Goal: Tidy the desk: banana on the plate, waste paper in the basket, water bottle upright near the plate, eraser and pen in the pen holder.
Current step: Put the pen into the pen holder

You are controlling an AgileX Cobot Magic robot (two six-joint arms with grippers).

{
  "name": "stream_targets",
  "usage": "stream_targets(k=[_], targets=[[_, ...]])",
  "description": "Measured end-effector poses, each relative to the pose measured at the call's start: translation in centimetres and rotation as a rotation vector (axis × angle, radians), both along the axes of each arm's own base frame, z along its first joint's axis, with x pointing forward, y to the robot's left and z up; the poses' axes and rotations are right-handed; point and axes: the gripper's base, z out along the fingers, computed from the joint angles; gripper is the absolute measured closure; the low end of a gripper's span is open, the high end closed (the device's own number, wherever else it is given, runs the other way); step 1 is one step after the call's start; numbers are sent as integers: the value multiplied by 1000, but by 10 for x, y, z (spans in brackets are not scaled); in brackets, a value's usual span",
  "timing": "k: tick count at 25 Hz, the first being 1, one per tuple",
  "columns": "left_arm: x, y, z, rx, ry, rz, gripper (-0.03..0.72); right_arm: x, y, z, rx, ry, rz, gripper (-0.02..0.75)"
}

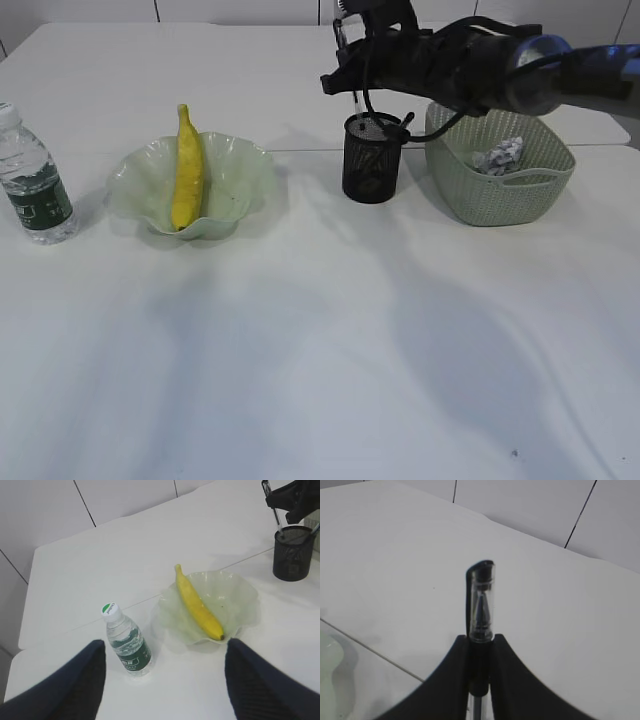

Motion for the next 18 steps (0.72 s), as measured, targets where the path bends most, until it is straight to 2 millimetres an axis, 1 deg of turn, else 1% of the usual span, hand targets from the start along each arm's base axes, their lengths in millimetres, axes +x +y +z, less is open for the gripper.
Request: stream_targets(k=[5,13,18], targets=[[0,0,0,-3,1,0,160,-1,-6,-12,19,20,22,651],[0,0,0,-6,1,-1,160,-2,-8,-14,42,8,57,651],[0,-1,0,-19,4,-4,160,-4,-20,-30,52,37,73,651]])
